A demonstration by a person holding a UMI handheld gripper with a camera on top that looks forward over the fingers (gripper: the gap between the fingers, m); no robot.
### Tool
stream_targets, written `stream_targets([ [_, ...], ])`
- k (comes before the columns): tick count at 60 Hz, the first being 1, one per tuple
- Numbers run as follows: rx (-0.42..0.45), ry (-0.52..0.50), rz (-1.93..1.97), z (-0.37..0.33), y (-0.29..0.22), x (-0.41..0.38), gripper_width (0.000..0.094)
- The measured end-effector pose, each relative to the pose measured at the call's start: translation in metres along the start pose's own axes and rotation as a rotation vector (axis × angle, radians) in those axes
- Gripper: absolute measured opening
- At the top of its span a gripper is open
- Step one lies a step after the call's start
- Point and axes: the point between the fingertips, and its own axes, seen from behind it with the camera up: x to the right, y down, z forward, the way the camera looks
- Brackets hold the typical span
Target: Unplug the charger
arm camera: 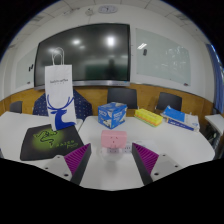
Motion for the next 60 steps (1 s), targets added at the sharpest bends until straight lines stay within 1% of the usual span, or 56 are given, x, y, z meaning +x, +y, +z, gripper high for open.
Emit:
stream_targets([
  [14, 0.005, 0.025, 0.014, 0.058, -0.001, 0.003, 0.0852],
  [22, 0.018, 0.031, 0.019, 0.075, -0.010, 0.004, 0.0852],
  [28, 0.012, 0.029, 0.006, 0.081, -0.011, 0.002, 0.0856],
  [30, 0.006, 0.035, 0.012, 0.083, -0.010, 0.003, 0.0669],
  [31, 0.014, 0.063, 0.007, 0.082, -0.012, 0.010, 0.0575],
  [36, 0.011, 0.068, -0.019, 0.083, -0.013, 0.008, 0.0497],
  [37, 0.011, 0.068, -0.022, 0.083, -0.013, 0.008, 0.0456],
  [38, 0.012, 0.066, -0.015, 0.083, -0.013, 0.008, 0.0451],
  [39, 0.013, 0.064, -0.008, 0.084, -0.014, 0.008, 0.0420],
  [40, 0.013, 0.062, -0.001, 0.084, -0.014, 0.008, 0.0419],
  [42, 0.012, 0.062, 0.004, 0.085, -0.015, 0.008, 0.0388],
  [46, 0.036, 0.062, 0.031, 0.081, -0.030, 0.009, 0.0390],
  [51, 0.157, 0.058, 0.006, 0.066, -0.094, 0.010, 0.0386],
  [55, 0.167, 0.027, 0.019, 0.052, -0.137, 0.013, 0.0386],
  [60, 0.179, 0.049, 0.067, 0.038, -0.172, 0.047, 0.0386],
])
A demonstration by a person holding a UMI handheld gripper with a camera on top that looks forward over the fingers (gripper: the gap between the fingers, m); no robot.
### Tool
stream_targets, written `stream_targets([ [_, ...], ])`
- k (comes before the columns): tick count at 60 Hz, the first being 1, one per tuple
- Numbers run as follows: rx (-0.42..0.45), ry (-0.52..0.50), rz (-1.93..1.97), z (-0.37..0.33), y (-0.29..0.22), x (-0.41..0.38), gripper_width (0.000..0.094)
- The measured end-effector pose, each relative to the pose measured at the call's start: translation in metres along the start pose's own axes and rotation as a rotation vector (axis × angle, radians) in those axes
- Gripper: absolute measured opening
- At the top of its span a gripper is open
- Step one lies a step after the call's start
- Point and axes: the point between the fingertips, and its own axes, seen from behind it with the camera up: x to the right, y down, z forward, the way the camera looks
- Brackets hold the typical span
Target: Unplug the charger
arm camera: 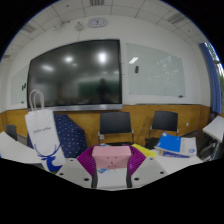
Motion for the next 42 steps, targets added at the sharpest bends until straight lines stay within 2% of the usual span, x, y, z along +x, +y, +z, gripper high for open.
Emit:
stream_targets([
  [4, -0.006, 0.051, 0.014, -0.005, -0.014, 0.044, 0.0386],
  [10, -0.051, 0.138, -0.003, 0.000, 0.001, 0.117, 0.0393],
  [19, -0.183, 0.173, -0.010, 0.012, 0.074, 0.193, 0.0418],
  [29, -0.340, 0.137, -0.074, 0.027, 0.160, 0.213, 0.0477],
  [38, -0.450, 0.107, -0.087, 0.032, 0.199, 0.211, 0.0583],
  [40, -0.466, 0.103, -0.083, 0.031, 0.202, 0.212, 0.0646],
  [42, -0.471, 0.107, -0.083, 0.028, 0.201, 0.214, 0.0761],
])
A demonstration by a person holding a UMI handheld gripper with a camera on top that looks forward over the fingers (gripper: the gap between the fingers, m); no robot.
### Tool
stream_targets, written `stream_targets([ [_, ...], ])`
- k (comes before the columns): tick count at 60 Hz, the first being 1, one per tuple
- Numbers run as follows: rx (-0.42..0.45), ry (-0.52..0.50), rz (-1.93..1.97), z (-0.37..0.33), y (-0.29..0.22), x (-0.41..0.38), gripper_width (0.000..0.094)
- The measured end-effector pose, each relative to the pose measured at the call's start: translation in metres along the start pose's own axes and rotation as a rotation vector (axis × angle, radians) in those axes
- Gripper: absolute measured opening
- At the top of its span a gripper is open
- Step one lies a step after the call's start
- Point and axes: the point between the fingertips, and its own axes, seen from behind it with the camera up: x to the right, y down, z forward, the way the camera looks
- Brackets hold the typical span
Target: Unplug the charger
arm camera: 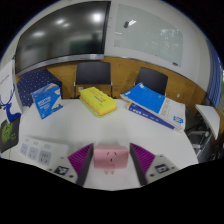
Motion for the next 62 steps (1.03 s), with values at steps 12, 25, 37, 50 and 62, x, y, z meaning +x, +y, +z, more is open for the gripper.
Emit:
stream_targets([
  [12, 0.039, -0.008, -0.011, -0.095, -0.031, 0.006, 0.0852],
  [25, -0.030, -0.017, -0.009, -0.294, -0.025, 0.015, 0.0851],
  [37, -0.057, -0.052, 0.041, -0.429, 0.014, 0.019, 0.0850],
  [50, -0.017, -0.031, -0.008, -0.464, 0.037, 0.045, 0.0855],
  [62, 0.006, -0.039, -0.029, -0.474, 0.041, 0.055, 0.0855],
])
